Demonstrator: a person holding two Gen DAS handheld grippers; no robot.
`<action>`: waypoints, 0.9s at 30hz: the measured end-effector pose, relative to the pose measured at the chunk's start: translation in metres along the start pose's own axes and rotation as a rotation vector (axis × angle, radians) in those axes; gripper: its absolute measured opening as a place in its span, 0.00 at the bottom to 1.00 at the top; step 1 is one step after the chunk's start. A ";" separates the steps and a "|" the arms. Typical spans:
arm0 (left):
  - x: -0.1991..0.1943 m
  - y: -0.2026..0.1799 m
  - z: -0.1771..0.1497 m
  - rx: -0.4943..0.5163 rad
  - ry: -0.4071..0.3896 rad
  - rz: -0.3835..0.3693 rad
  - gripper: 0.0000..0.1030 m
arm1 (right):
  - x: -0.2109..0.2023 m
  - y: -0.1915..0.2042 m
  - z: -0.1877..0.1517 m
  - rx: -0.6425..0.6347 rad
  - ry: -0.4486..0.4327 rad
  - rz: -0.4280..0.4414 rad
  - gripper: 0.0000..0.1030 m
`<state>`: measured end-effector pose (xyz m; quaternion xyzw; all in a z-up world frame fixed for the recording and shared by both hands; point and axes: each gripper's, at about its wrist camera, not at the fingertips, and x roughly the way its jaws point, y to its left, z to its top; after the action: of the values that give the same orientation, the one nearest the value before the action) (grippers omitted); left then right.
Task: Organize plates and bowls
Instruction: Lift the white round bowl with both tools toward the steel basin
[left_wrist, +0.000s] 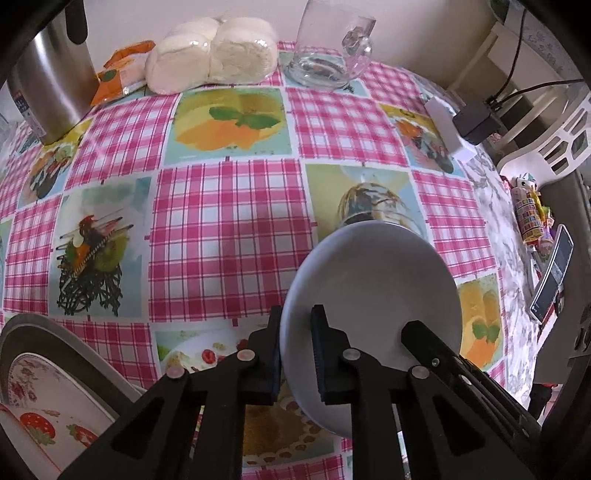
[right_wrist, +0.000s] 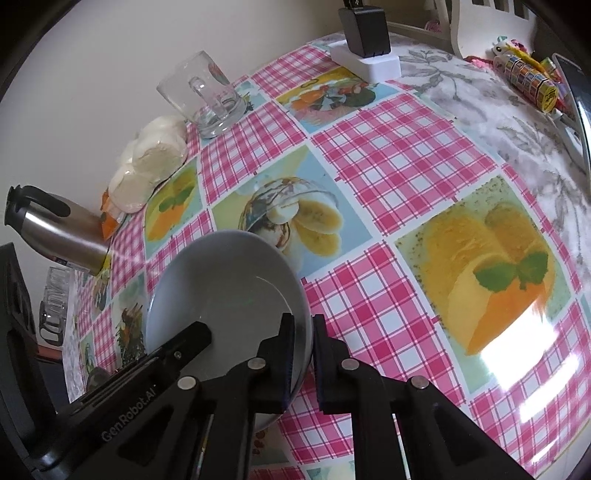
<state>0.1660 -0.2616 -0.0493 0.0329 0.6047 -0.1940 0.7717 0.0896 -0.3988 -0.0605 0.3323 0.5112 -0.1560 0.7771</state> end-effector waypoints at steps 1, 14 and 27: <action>-0.003 -0.001 0.000 0.001 -0.006 0.003 0.15 | -0.002 0.000 0.000 -0.001 -0.004 0.002 0.10; -0.084 -0.011 0.003 0.058 -0.178 -0.015 0.15 | -0.075 0.028 0.005 -0.048 -0.170 0.074 0.11; -0.157 0.025 -0.025 0.020 -0.318 -0.047 0.15 | -0.125 0.071 -0.022 -0.145 -0.263 0.180 0.11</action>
<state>0.1216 -0.1902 0.0883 -0.0046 0.4735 -0.2209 0.8527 0.0623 -0.3445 0.0714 0.2965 0.3834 -0.0908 0.8700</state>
